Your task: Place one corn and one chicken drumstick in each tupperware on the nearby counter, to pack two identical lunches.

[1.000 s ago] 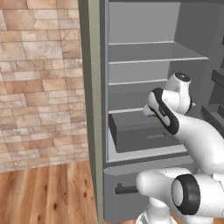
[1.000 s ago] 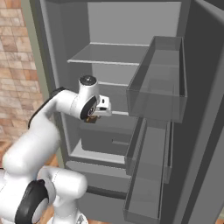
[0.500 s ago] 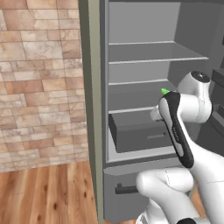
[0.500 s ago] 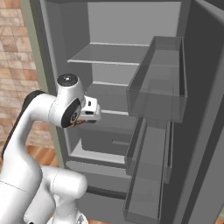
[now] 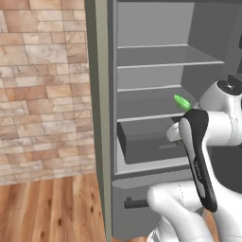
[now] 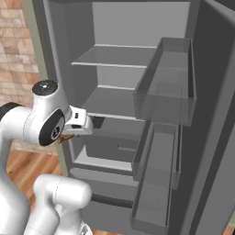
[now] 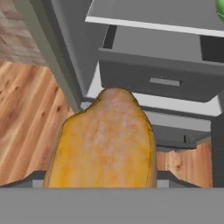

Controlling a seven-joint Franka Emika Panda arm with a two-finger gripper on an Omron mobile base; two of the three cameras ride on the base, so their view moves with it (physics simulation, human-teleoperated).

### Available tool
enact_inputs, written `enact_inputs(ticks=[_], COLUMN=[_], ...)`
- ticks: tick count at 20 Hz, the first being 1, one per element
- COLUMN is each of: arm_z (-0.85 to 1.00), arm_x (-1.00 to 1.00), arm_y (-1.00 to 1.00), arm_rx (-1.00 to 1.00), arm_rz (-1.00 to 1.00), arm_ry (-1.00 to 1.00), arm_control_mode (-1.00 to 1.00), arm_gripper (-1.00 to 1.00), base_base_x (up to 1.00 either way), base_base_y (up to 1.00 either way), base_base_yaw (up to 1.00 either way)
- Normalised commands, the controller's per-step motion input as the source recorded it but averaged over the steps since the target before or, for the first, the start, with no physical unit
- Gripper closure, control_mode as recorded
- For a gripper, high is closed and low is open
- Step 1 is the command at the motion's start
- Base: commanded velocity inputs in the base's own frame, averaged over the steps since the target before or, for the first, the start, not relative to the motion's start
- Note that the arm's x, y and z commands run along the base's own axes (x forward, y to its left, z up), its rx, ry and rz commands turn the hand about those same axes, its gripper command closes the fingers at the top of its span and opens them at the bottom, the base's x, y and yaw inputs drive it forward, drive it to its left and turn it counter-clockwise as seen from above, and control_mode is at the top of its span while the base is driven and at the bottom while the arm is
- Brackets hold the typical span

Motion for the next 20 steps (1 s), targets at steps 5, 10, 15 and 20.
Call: enact_inputs(ticks=[5, 10, 15, 20], arm_z=[0.0, 0.0, 0.0, 0.0], arm_x=[0.0, 0.0, 0.0, 0.0], arm_y=[0.0, 0.0, 0.0, 0.0], arm_rx=[0.0, 0.0, 0.0, 0.0], arm_rz=[0.0, 0.0, 0.0, 0.0], arm_ry=[0.0, 0.0, 0.0, 0.0], arm_control_mode=[1.0, 1.0, 1.0, 1.0], arm_gripper=[1.0, 1.0, 1.0, 1.0], base_base_x=[-0.94, -0.83, -0.4, -0.99], base_base_y=[0.34, 0.75, 1.0, 0.71], base_base_yaw=[0.0, 0.0, 0.0, 0.0])
